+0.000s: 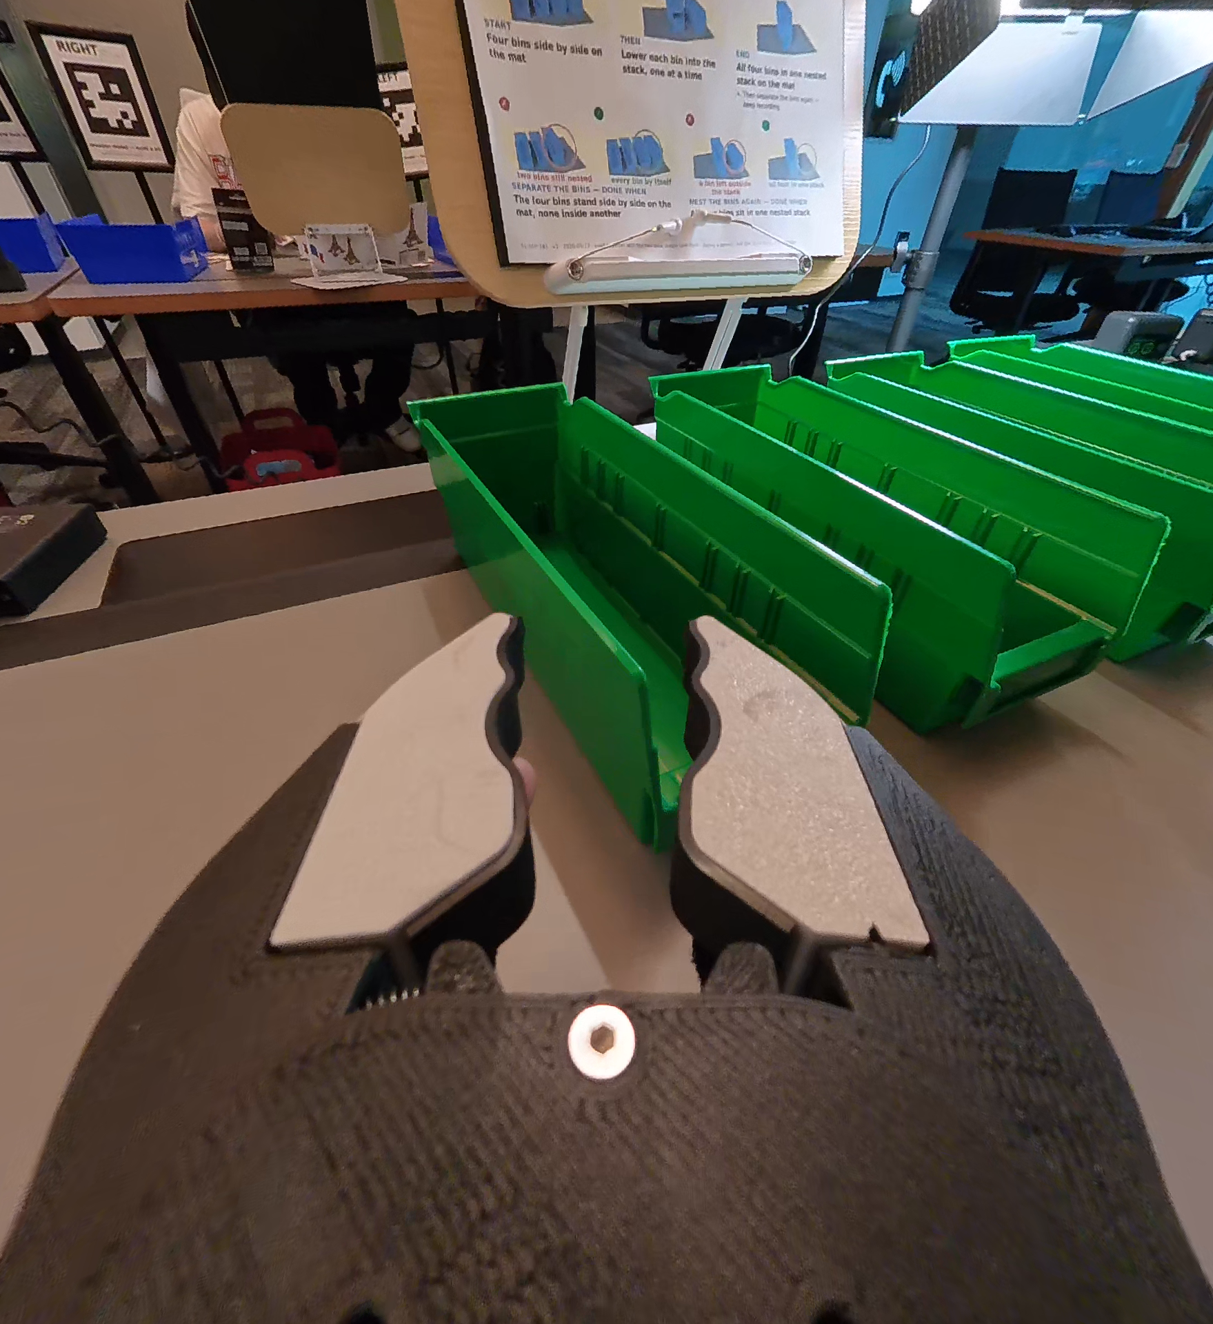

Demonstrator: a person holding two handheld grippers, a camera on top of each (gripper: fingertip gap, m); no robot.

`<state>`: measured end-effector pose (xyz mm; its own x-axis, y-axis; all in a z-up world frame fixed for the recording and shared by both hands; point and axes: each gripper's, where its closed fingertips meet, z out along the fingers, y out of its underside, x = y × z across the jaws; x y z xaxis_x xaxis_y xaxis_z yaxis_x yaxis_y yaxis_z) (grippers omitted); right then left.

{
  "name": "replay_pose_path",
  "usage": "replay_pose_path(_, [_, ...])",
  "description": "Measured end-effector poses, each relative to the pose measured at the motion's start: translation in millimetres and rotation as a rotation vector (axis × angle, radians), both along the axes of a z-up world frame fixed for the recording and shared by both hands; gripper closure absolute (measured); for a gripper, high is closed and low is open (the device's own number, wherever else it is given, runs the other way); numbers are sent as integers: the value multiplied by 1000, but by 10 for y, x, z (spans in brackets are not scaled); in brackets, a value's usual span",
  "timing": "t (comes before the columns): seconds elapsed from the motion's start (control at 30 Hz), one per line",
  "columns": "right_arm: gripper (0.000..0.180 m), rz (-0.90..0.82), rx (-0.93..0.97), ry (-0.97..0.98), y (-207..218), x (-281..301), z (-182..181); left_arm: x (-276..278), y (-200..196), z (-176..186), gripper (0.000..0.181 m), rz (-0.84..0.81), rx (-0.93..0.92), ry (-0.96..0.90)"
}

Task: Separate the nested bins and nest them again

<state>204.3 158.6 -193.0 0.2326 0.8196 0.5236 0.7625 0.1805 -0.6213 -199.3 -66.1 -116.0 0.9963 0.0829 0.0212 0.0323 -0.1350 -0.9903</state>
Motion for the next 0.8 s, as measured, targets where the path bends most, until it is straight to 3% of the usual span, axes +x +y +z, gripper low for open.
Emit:
replay_pose_path(0.13, [116,47,-30,-273,87,68,-263,-9,9,-45,138,-1,-17,-3])
replay_pose_path(0.33, [143,138,26,-510,246,62,-329,-11,4,-23,139,-2,-11,-1])
replay_pose_path(0.63, [152,231,-2,-610,187,82,-333,41,-22,49,141,-19,5,17])
replay_pose_path(0.8, [152,226,14,-582,79,144,-60,26,-33,85,142,-21,17,9])
